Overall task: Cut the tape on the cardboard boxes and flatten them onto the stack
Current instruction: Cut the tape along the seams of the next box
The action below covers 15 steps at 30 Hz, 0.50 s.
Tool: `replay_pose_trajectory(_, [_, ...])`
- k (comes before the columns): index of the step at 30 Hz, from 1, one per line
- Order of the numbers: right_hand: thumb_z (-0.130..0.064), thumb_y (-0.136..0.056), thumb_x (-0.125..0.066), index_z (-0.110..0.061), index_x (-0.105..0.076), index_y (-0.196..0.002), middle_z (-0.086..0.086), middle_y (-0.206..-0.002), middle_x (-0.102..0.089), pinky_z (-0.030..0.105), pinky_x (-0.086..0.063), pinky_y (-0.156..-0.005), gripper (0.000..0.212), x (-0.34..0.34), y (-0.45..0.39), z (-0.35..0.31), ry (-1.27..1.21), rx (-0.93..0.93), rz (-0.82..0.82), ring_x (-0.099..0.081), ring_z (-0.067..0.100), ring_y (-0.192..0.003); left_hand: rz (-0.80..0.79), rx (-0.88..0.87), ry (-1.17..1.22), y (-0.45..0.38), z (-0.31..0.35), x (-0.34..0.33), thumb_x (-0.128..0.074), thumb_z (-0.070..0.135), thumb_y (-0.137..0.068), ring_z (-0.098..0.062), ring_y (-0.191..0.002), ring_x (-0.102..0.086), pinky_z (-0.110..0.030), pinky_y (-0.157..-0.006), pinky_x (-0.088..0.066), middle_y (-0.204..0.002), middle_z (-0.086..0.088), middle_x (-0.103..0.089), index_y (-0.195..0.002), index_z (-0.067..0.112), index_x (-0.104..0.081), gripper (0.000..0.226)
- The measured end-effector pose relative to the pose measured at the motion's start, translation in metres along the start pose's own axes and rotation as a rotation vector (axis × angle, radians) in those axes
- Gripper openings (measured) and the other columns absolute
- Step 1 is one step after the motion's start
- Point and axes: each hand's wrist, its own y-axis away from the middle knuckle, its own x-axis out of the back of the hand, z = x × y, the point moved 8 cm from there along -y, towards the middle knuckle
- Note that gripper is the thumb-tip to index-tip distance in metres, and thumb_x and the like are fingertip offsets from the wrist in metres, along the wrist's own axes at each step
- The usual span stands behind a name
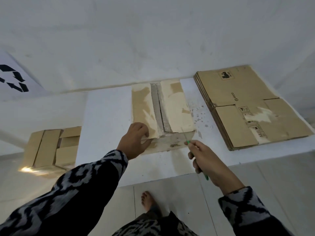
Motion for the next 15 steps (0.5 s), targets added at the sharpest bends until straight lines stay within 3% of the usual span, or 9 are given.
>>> replay_pose_trajectory(6, [-0.025,-0.107,-0.032,-0.02,-0.063,-0.11,0.002,-0.071,-0.06,0.027,-0.035,-0.051,0.032,-0.016,-0.007,0.036,-0.004,-0.059,0.07,-0.048,0.013,-0.047,-0.015,-0.013,-0.017,-0.004,0.005,-0.003,-0.07,0.036,-0.088,-0.02,-0.113,-0.043,-0.023,-0.091,-0.035,-0.104,0.007,-0.055,-0.093,0.02,-0.064,0.018])
replay_pose_trajectory(15, [-0.027,-0.105,-0.031,-0.015,-0.063,-0.107,-0.003,-0.069,-0.06,0.029,-0.034,-0.053,0.034,-0.027,-0.019,0.026,-0.016,-0.015,0.141,-0.042,0.013,-0.048,-0.042,0.026,0.009,-0.005,0.002,-0.005,-0.069,0.034,-0.089,-0.021,-0.113,-0.045,-0.02,-0.094,-0.029,-0.1,0.012,-0.052,-0.088,0.018,-0.064,0.017])
